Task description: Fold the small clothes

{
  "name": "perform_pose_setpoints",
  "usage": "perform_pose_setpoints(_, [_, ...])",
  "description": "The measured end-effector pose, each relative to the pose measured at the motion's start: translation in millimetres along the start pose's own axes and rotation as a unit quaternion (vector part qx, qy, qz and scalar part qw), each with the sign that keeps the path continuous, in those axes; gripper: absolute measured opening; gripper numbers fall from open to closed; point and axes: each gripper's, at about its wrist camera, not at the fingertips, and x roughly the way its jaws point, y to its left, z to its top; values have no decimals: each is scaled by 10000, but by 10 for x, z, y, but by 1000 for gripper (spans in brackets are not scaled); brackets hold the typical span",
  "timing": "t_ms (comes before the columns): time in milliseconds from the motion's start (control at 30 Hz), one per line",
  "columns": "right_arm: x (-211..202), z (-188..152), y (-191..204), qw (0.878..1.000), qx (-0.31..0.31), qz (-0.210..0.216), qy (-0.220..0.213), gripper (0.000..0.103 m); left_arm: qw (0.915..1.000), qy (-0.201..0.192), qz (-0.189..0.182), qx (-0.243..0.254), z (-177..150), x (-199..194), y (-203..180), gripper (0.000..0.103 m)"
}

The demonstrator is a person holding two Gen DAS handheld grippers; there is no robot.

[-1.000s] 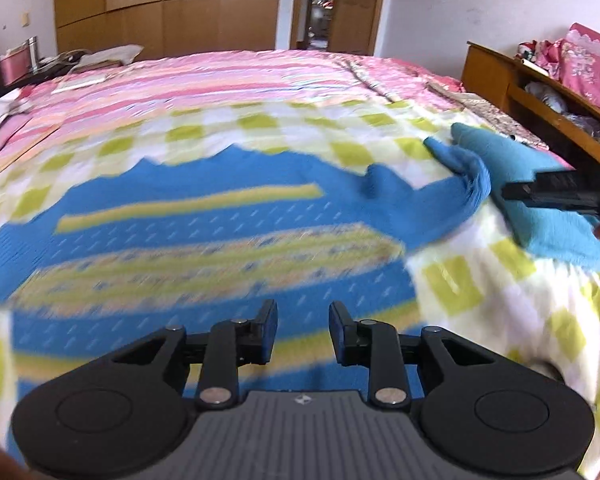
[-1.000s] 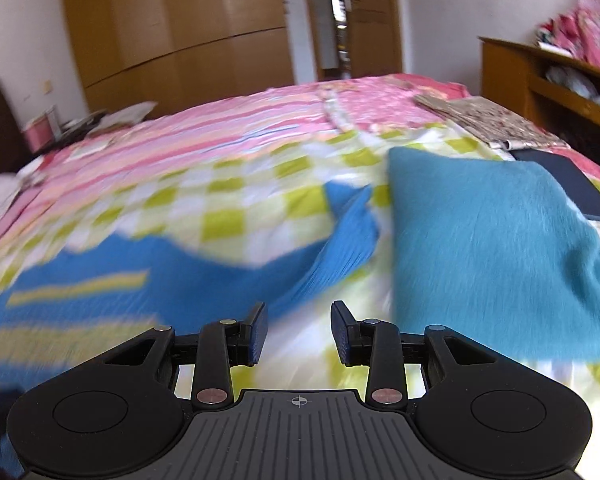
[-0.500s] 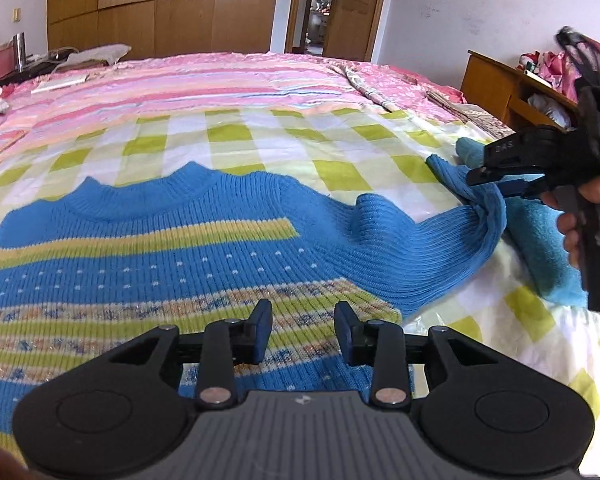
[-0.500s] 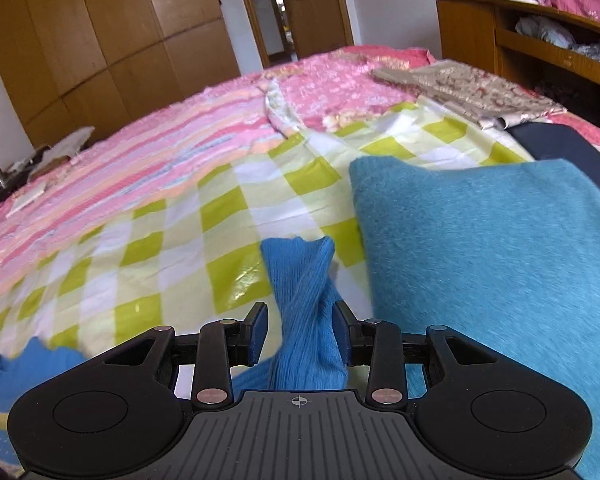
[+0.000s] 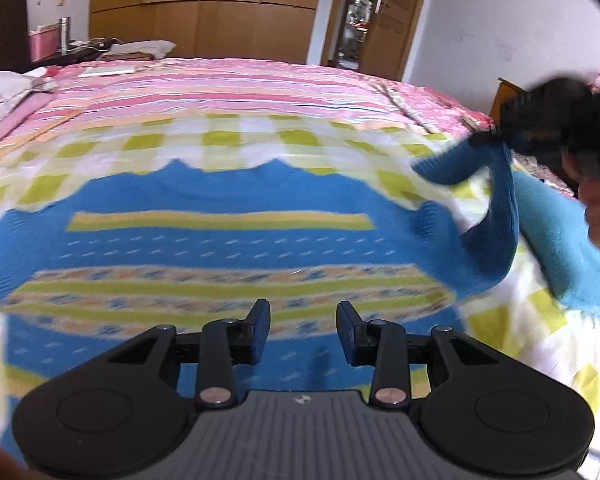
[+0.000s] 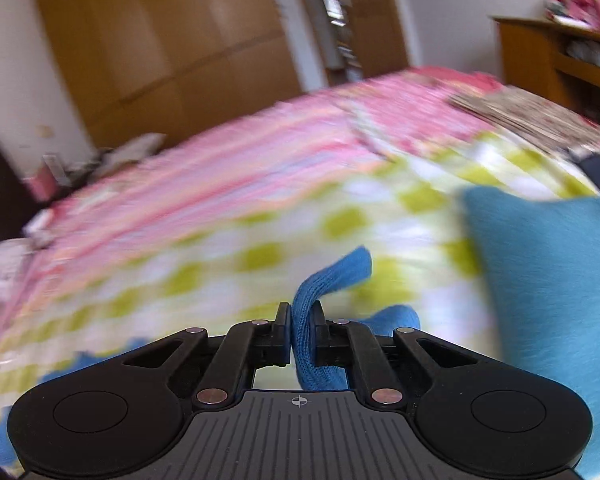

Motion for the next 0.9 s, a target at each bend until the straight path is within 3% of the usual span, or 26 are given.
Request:
perform_pose_setpoints(133, [-73, -223, 790, 9949, -531, 852, -57, 8, 9998, 20, 207, -59, -150, -208, 303, 45])
perform_pose_setpoints(267, [-25, -710, 1487, 9795, -1269, 1558, 129, 8, 9988, 179, 397, -209, -322, -325, 622, 45])
perform_pose_setpoints(433, [281, -1453, 1945, 9525, -2471, 1514, 934, 10, 9979, 295, 450, -357, -495, -388, 905, 45])
perform_pose_setpoints(567, [197, -1641, 2008, 9380, -3015, 1417, 954, 14, 9983, 232, 291, -459, -505, -430, 1033, 45])
perform_pose_setpoints(700, [167, -1542, 2041, 9341, -3181, 1370, 872, 24, 9985, 139, 288, -453, -511, -474, 1121, 45])
perform_pose_setpoints(900, [420, -1571, 2229, 9377, -3123, 1180, 958, 23, 9980, 11, 229, -590, -484, -560, 1239, 45])
